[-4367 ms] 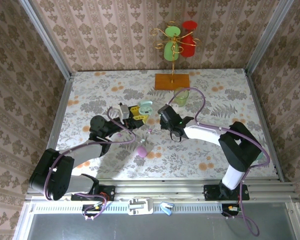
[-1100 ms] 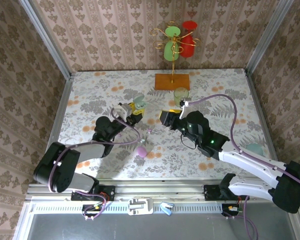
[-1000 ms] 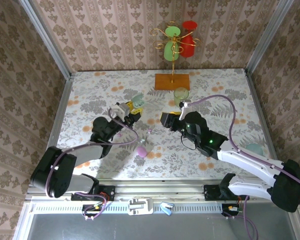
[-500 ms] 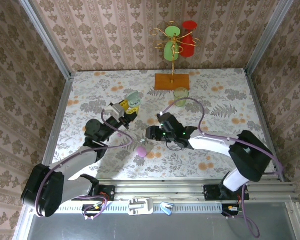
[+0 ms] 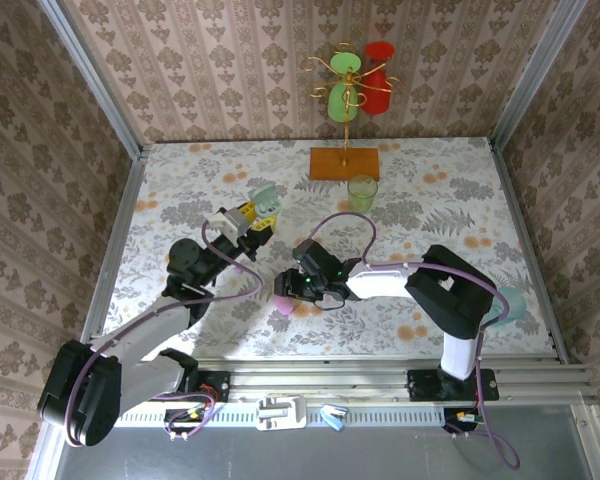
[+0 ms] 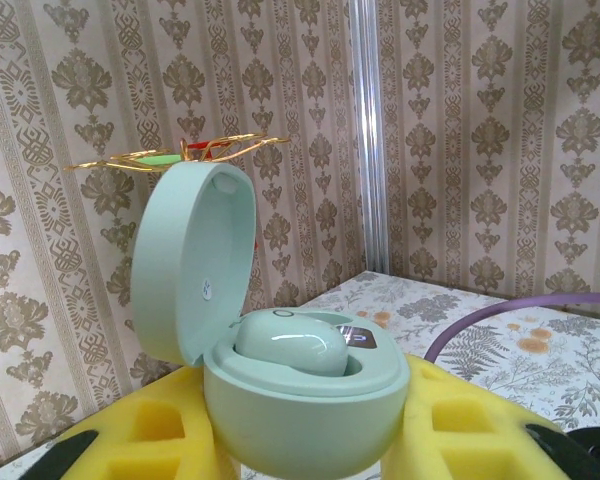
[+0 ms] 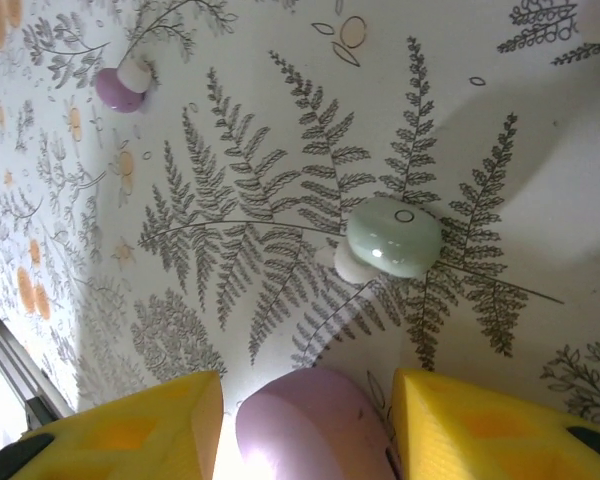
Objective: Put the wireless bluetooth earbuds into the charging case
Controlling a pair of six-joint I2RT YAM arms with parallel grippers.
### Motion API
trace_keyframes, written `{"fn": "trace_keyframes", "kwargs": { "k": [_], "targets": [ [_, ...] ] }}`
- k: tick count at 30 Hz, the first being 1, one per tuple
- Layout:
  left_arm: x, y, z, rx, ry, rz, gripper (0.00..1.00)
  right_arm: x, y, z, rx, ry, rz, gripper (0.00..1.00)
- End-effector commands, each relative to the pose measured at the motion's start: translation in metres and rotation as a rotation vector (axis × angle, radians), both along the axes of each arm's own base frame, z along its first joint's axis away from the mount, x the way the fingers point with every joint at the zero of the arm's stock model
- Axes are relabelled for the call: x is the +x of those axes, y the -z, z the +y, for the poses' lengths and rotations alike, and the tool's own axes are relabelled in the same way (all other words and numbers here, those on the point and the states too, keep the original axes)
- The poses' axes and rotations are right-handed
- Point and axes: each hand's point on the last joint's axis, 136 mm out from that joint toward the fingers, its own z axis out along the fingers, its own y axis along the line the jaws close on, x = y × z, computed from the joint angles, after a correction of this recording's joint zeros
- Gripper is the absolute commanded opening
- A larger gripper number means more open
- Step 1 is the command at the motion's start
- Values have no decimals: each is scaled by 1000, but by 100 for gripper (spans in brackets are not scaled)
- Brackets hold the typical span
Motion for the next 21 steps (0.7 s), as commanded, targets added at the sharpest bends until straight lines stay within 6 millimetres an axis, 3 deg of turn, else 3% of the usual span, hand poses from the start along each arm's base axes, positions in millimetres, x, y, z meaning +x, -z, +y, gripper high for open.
{"fn": "trace_keyframes", "kwargs": {
  "k": [1,9,14,21],
  "targets": [
    [-4,-13,1,-9,-3,-48,10,11,-4,7,9,12,-14,47],
    [-5,-10,1,-8,1,-38,10,31,2,-8,-122,9,-66,46],
    [-6,-9,0,-9,2,-34,10,43,9,-4,-120,2,-60,47],
    [-7,-8,2,-8,-4,-34,10,52,2,1,-123,-11,-87,47]
  ]
}}
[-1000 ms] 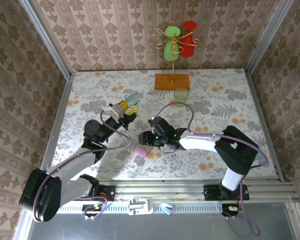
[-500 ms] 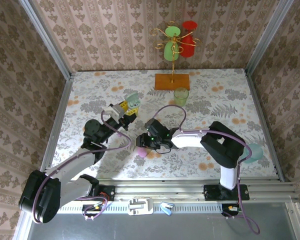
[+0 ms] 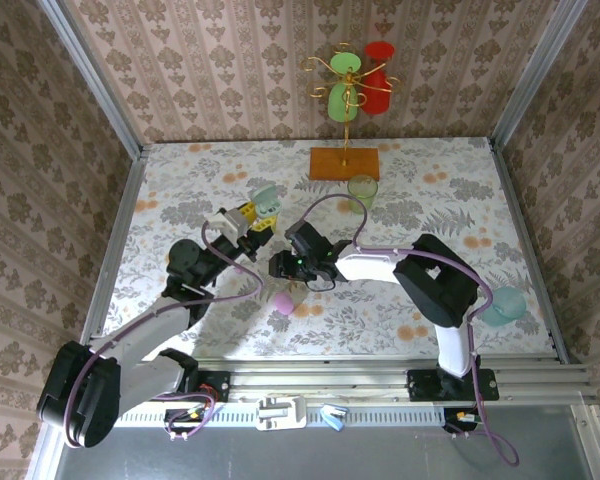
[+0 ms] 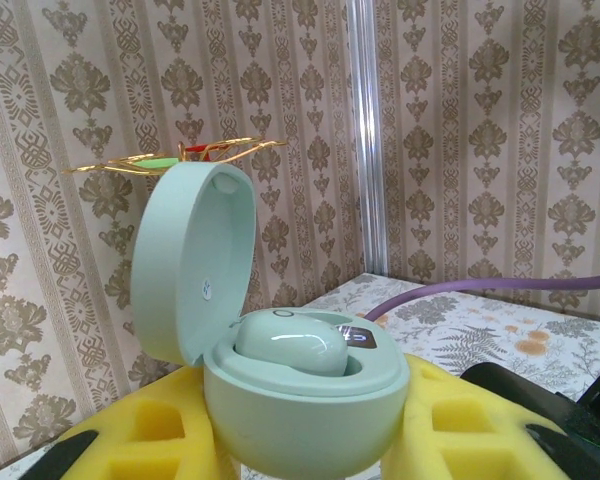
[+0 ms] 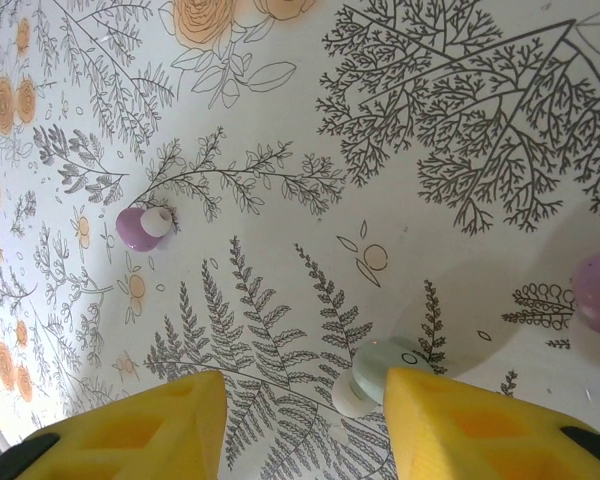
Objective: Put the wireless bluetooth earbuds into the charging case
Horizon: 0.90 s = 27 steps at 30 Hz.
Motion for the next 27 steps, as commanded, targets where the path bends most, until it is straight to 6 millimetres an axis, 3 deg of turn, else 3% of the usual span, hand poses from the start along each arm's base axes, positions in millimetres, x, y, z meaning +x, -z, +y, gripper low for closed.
{"fn": "trace_keyframes", "kwargs": {
  "k": [1,7,12,16,27],
  "targets": [
    [-4,-6,2,-4,-9,-29,10,-1,8,-8,-63,-10,-1,47],
    [-5,-6,4,-6,-15,-33,10,-5,-15,-11,-65,-22,-97,49],
    [-3,-7,4,-6,-24,-35,10,-15,-21,-13,-53,20,-101,49],
    [-4,-8,5,-8,-23,-37,10,-18,-17,-12,-23,70,-85,49],
    [-5,-8,3,-5,-18,-31,10,1,12,-5,-86,77,-73,47]
  ]
}}
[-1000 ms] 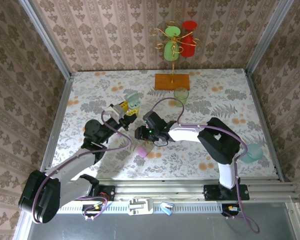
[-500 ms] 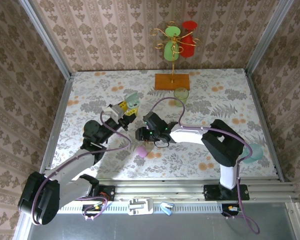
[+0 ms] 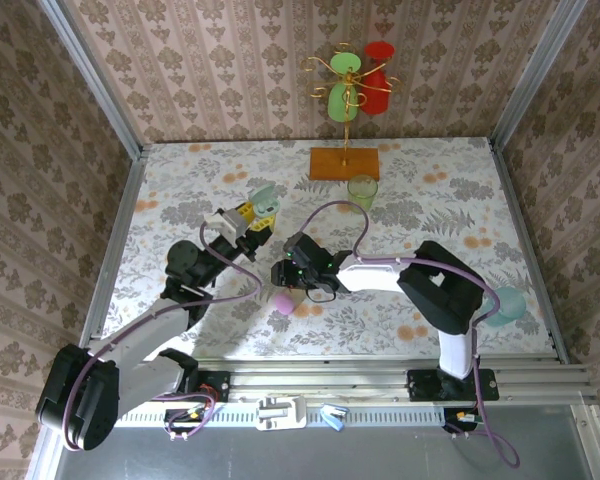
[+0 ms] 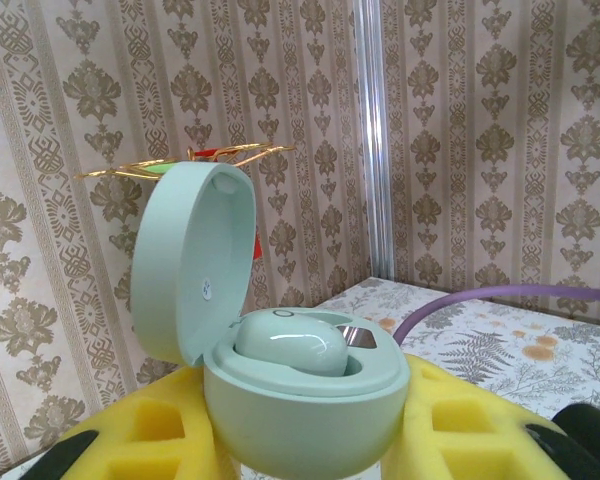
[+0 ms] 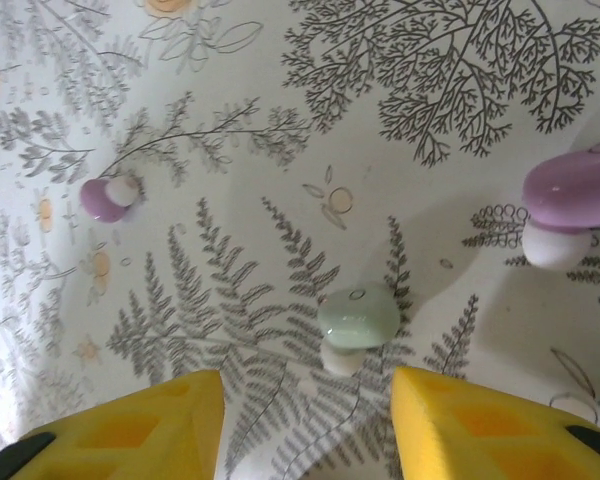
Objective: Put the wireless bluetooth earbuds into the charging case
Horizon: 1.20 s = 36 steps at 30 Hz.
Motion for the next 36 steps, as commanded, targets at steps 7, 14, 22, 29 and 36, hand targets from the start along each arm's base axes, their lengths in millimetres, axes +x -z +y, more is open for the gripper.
{"fn": "trace_keyframes", "kwargs": {
  "k": [7,14,22,29,36],
  "targets": [
    [-5,-4,2,9,-10,-23,10,28,10,10,-47,17,-38,40],
    [-6,-8,5,8,-26,-34,10,32,18,12,-130,-34,-44,40],
    [-2,-12,12,-5,-73,-23,11,31,3,1,-239,-72,-102,42],
    [9,-16,25,-14,-161,-3,11,29,8,13,-308,-132,-107,42],
    [17,-15,38,-33,-236,25,10,31,6,8,-428,-136,-142,41]
  ]
}}
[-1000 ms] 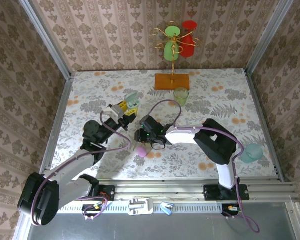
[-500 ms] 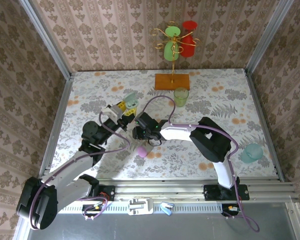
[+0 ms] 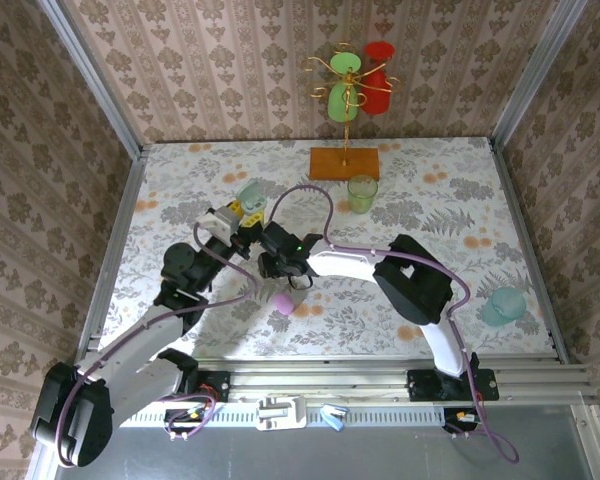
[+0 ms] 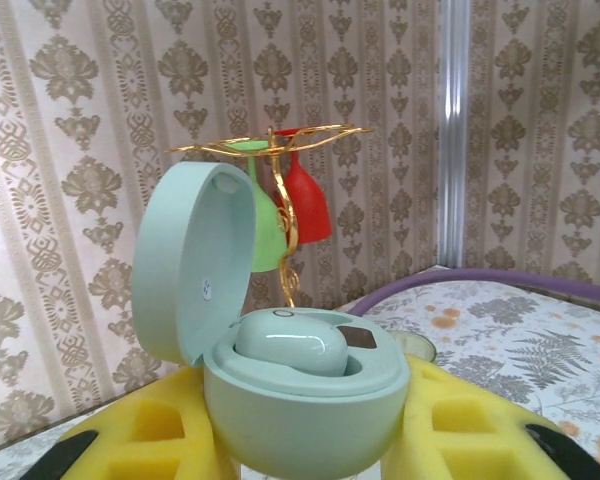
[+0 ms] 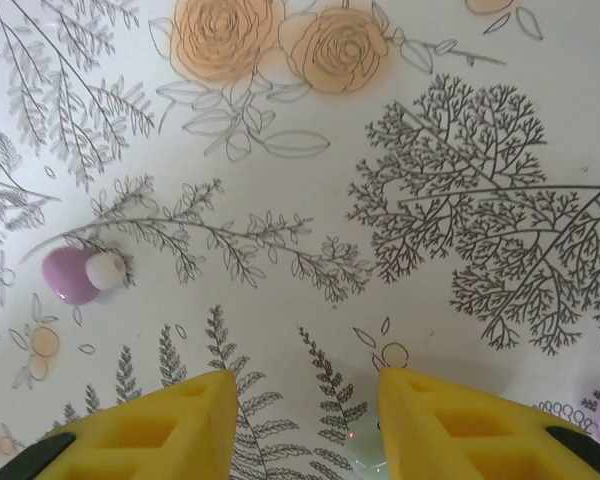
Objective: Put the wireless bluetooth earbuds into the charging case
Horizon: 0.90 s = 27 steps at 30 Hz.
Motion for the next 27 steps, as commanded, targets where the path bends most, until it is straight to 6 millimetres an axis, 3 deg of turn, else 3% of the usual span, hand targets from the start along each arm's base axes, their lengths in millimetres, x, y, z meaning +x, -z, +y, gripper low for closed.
{"fn": "trace_keyframes", "kwargs": {
  "k": [1,6,27],
  "targets": [
    [5,-15,12,-32,-62,-24,10,-1,8,-19,-142,7,-24,41],
    [10,-13,17,-38,-97,-12,10,-1,0,-24,-207,5,-81,41],
    [10,-8,19,-47,-99,6,10,-12,23,-32,-292,-25,-28,39]
  ]
}}
